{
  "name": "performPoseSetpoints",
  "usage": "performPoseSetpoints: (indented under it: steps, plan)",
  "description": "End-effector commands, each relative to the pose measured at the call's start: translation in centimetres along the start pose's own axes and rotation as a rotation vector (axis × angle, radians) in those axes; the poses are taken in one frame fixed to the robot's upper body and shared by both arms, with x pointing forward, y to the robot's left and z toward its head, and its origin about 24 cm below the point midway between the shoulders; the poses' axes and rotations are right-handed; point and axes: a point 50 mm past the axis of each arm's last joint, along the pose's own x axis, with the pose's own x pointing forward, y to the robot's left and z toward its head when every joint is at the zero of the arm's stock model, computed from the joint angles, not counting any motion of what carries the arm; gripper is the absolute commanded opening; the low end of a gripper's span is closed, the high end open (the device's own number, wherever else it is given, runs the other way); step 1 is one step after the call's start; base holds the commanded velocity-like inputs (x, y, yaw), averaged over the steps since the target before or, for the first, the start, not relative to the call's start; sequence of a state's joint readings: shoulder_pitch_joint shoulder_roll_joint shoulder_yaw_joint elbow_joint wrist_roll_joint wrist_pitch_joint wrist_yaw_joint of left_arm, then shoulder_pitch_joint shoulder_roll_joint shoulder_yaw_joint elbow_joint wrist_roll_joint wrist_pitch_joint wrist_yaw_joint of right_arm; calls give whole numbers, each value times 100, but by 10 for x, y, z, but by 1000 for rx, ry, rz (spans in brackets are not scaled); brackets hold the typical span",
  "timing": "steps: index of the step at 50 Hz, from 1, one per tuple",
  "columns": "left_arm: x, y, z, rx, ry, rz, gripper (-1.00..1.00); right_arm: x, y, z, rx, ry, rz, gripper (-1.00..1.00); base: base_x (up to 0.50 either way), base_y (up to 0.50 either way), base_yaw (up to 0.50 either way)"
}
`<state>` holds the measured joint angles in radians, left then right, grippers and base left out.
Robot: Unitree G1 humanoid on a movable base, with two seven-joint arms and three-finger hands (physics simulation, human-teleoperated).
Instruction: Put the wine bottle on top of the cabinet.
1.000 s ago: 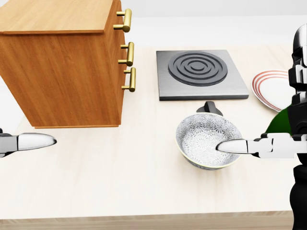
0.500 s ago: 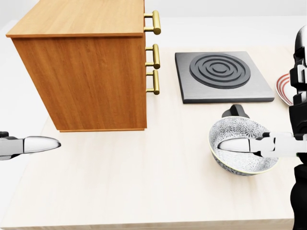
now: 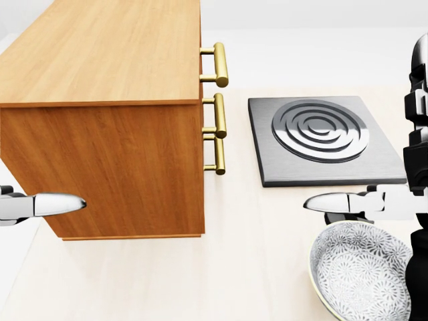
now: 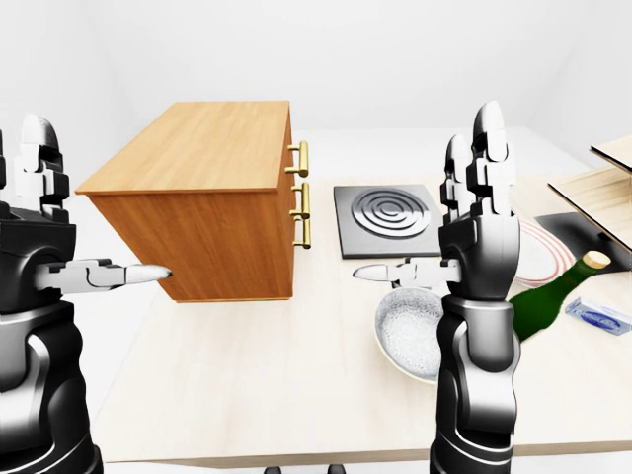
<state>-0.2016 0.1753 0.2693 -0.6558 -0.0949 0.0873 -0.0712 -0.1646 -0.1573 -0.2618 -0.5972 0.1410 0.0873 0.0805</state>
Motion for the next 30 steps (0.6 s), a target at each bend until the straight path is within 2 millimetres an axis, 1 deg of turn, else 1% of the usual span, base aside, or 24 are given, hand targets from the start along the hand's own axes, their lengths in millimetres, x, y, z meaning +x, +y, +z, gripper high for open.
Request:
performPoseSetpoints:
  steps: [1, 7, 16, 19, 20, 22, 24, 30]
  plan:
    - [-1, 0, 0, 0, 0, -1, 100, -1, 0, 0, 5, 1, 1, 100, 50, 0, 0]
    - [-1, 0, 0, -1, 1, 0, 100, 0, -1, 1, 5, -6, -5, 100, 49, 0, 0]
    - [-2, 1, -3, 1, 16, 0, 100, -1, -1, 9, -1, -36, -3, 100, 1, 0, 0]
    - [-2, 1, -3, 3, 19, 0, 100, -2, -2, 21, -16, -86, 1, 100, 0, 0, 0]
    - [-2, 2, -3, 3, 18, 1, 100, -4, -2, 32, -30, -127, 11, 100, 0, 0, 0]
    - [-3, 2, -3, 5, 19, 3, 100, -7, -5, 45, -72, -179, 13, 100, 0, 0, 0]
    - [-3, 3, -3, 3, 20, 5, 100, -11, -12, 54, -98, -210, 11, 100, 0, 0, 0]
    - [-4, 1, -6, 3, 35, 3, 100, -25, -36, 66, -205, -211, -43, 100, 0, 0, 0]
